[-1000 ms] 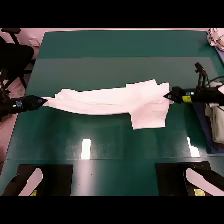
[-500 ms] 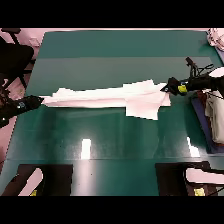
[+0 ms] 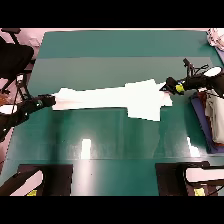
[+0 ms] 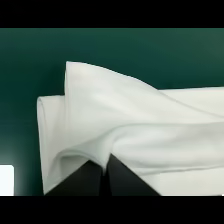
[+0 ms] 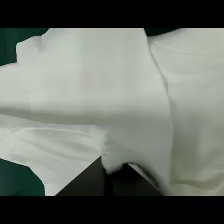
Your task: Fold the shirts.
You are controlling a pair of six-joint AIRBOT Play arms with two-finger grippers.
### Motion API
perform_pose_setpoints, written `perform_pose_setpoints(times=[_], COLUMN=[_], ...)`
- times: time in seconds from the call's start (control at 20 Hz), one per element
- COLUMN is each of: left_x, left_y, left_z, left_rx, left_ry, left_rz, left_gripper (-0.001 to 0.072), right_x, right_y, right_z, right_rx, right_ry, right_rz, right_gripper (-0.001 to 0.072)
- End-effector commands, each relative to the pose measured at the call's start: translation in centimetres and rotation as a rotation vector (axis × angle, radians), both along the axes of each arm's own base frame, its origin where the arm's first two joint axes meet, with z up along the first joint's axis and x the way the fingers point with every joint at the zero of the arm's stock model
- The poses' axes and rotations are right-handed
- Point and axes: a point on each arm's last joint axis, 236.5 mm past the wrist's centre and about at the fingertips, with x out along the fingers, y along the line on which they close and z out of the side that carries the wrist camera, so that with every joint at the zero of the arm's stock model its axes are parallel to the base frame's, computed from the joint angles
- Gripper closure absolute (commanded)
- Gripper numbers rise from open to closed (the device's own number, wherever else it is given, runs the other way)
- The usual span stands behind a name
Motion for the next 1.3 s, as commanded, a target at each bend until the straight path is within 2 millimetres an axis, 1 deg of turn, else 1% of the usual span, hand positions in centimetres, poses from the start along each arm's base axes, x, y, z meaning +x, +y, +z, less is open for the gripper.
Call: perform_pose_setpoints(times=[0.0,0.1,0.3,0.65,0.9,1.05,1.15,1.25], left_x=[1.3,1.6,1.6,1.6,1.7,1.9,1.9,1.8], left_y=[1.7,2.4,2.4,2.4,2.7,3.3,3.3,3.1], left_z=[-0.4,-0.1,-0.1,-0.1,0.0,0.2,0.0,-0.6], left_rx=[0.081,0.096,0.118,0.143,0.150,0.162,0.154,0.148], left_ry=[-0.036,-0.050,-0.054,-0.057,-0.063,-0.075,-0.068,-0.054], left_rz=[0.070,0.093,0.079,0.062,0.074,0.097,0.100,0.092], left_gripper=[0.0682,0.0682,0.0682,0.0682,0.0682,0.0682,0.0682,0.0682], right_x=[1.8,2.6,3.7,4.6,4.9,6.0,6.5,6.6], right_y=[-1.0,-1.2,-2.0,-2.6,-2.8,-2.6,-2.5,-2.0], right_z=[-0.2,0.1,0.4,0.6,0.7,1.7,2.2,2.1], right_rx=[-0.027,-0.022,-0.037,-0.052,-0.057,-0.008,0.018,0.012], right_ry=[-0.052,-0.077,-0.117,-0.147,-0.160,-0.191,-0.205,-0.208], right_rz=[-0.056,-0.085,-0.126,-0.155,-0.167,-0.220,-0.245,-0.235], right_gripper=[0.0690,0.0690,0.0690,0.0690,0.0689,0.0690,0.0690,0.0690])
